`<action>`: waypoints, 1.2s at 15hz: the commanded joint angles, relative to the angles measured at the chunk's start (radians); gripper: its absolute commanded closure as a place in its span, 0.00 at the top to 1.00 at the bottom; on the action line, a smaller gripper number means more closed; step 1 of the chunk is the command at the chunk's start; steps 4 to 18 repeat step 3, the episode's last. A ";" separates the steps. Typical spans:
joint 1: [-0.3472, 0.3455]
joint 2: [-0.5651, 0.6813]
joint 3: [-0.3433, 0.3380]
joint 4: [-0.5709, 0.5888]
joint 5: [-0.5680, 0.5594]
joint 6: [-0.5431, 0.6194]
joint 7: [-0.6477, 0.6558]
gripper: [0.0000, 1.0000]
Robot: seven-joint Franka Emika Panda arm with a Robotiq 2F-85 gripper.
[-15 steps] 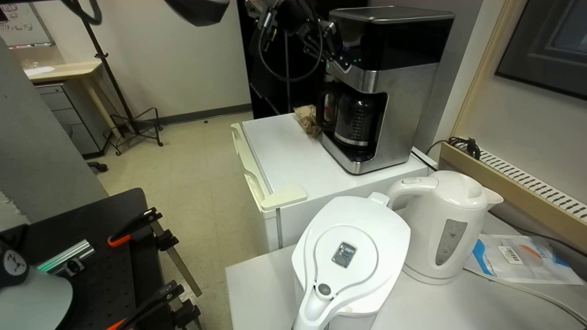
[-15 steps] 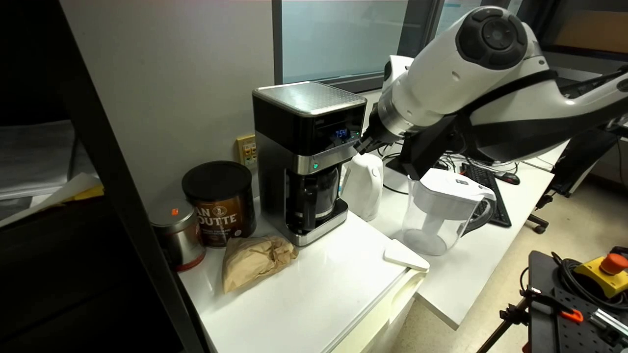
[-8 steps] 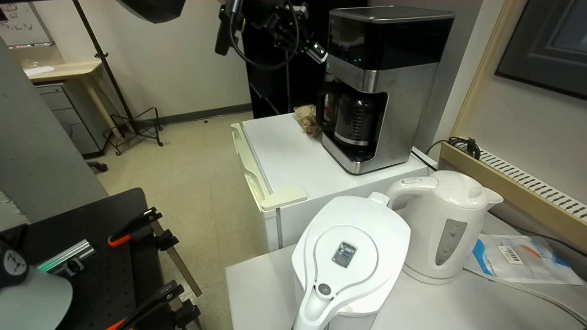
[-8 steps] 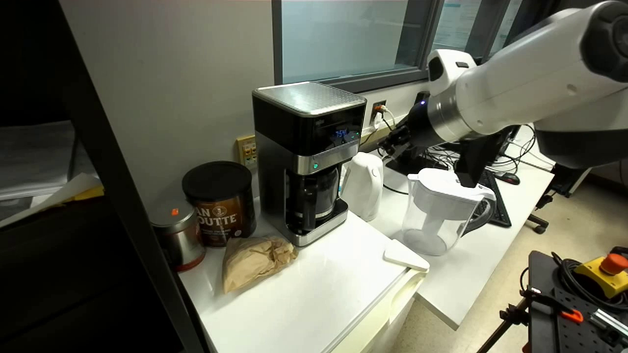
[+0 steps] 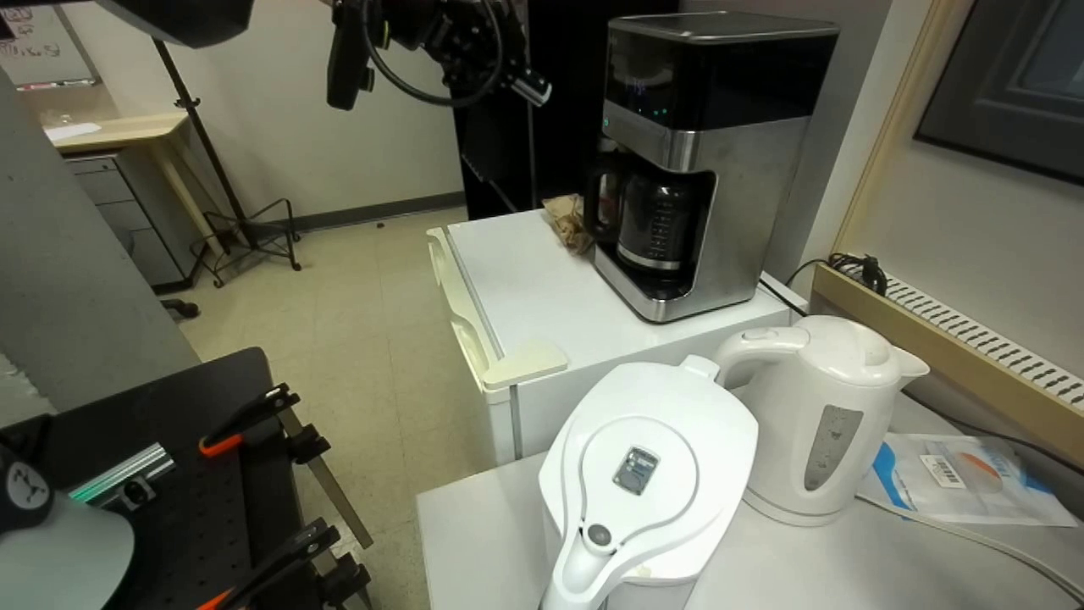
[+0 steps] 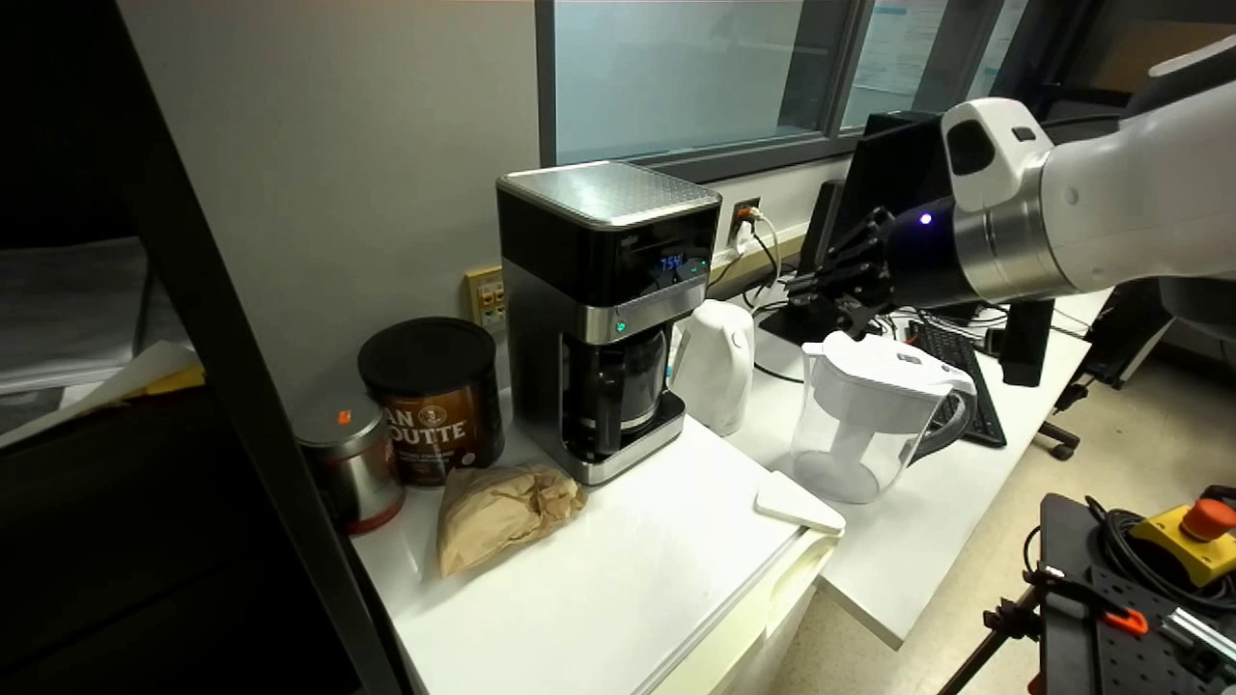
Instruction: Press the coffee maker
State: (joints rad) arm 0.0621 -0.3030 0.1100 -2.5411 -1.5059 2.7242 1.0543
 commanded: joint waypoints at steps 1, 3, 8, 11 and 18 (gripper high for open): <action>-0.004 -0.070 -0.013 -0.051 -0.054 0.050 -0.029 0.00; -0.005 -0.088 -0.017 -0.063 -0.075 0.066 -0.030 0.00; -0.005 -0.088 -0.017 -0.063 -0.075 0.066 -0.030 0.00; -0.005 -0.088 -0.017 -0.063 -0.075 0.066 -0.030 0.00; -0.005 -0.088 -0.017 -0.063 -0.075 0.066 -0.030 0.00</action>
